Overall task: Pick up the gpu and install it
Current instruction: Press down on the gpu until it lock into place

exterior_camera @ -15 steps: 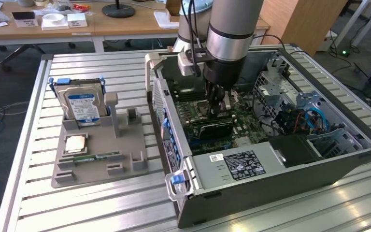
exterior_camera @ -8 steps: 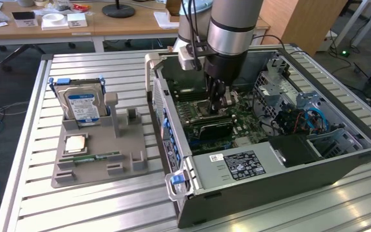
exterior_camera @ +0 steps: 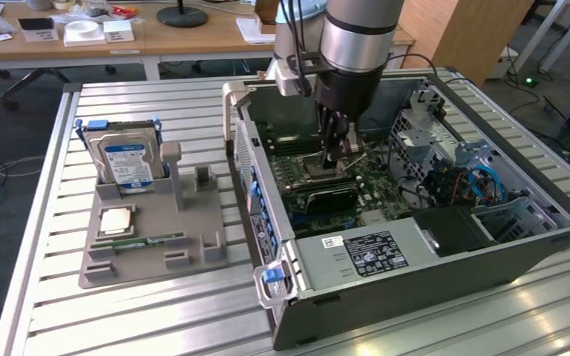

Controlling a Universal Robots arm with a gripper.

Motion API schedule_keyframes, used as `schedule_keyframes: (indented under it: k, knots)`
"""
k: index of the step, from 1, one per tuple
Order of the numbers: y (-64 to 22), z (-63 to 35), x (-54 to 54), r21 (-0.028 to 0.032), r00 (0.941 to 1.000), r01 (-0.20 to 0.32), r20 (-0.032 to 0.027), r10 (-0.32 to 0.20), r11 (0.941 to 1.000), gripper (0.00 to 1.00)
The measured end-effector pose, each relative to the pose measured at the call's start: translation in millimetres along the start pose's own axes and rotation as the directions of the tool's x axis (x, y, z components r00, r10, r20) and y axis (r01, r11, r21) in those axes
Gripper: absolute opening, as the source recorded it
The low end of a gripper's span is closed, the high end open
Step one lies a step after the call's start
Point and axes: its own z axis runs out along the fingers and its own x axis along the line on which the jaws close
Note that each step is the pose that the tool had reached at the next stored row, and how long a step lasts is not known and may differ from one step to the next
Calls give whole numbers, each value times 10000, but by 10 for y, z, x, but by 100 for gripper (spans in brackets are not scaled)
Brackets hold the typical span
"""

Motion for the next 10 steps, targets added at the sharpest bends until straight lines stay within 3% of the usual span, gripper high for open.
schedule_keyframes:
  k: [10]
  knots:
    - [-4, -92, -12, 3, 9999, -102, -5, 102, 9999, 11]
